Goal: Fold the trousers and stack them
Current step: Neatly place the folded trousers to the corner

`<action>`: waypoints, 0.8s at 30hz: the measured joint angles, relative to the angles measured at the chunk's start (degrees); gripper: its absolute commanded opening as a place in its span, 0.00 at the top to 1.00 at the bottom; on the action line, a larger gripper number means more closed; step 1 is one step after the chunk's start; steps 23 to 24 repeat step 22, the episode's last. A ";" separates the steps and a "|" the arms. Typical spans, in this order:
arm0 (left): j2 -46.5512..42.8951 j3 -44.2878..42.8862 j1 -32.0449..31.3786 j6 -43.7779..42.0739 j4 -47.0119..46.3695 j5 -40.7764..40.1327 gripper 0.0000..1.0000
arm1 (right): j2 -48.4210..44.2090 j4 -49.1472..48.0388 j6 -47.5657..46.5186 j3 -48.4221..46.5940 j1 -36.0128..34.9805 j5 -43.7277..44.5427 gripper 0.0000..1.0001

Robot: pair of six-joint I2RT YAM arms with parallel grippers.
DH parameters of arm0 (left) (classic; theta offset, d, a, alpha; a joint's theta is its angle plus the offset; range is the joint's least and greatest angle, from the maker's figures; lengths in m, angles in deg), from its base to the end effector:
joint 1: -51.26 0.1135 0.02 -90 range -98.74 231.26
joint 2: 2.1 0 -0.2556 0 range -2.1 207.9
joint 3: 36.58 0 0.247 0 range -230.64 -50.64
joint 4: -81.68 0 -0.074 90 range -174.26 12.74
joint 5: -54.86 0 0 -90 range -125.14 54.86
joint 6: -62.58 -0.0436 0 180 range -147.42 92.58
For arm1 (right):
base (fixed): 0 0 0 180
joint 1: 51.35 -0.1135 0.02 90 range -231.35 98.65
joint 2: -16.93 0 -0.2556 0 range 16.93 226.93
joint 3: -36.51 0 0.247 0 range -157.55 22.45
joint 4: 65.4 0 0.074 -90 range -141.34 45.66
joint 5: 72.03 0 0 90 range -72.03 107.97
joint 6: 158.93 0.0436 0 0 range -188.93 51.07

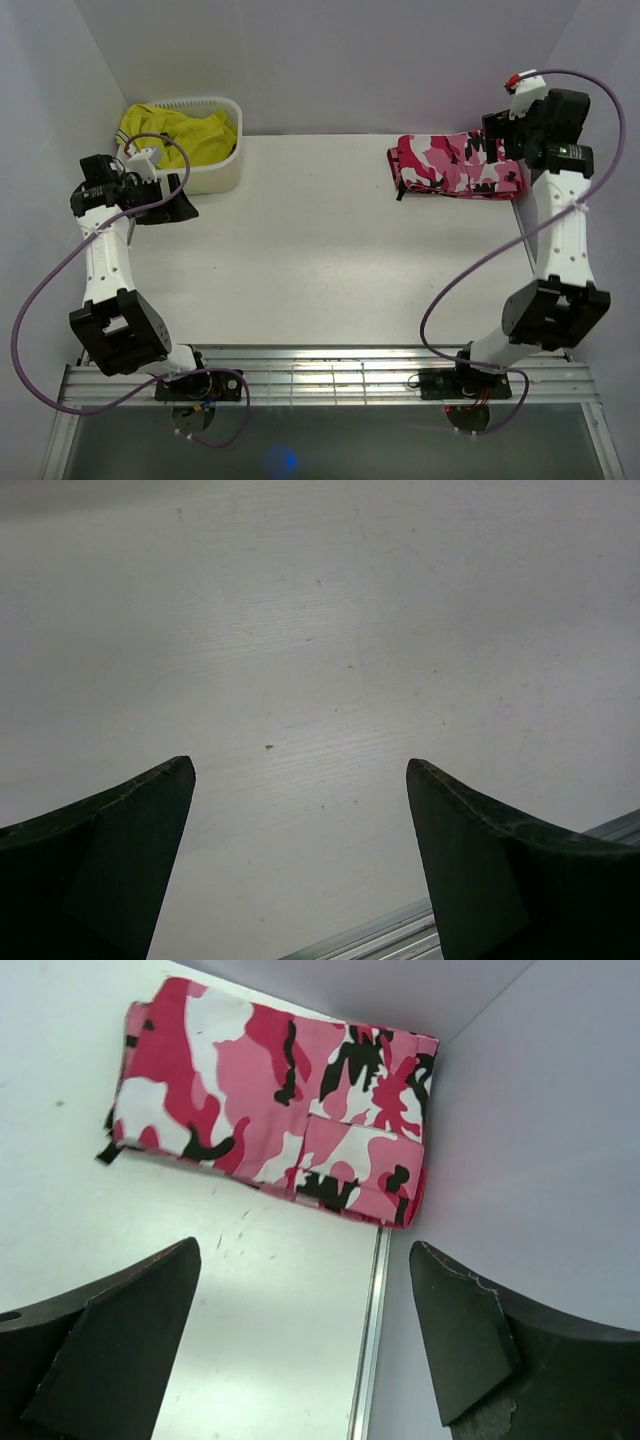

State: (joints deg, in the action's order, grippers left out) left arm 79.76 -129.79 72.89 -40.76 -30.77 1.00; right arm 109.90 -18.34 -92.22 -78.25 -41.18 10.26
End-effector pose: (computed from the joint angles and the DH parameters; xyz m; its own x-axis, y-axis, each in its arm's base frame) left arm 0.2760 0.0818 0.3244 -0.7499 -0.0969 -0.6544 0.1853 0.9188 -0.3485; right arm 0.3638 -0.0593 0.4104 -0.4079 -0.3249 -0.8533 -0.1151 0.9454 -0.3049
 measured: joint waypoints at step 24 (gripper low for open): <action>-11.80 21.64 -13.51 -0.15 -2.14 -4.28 0.02 | -38.86 25.46 -10.16 48.65 0.22 -17.29 0.10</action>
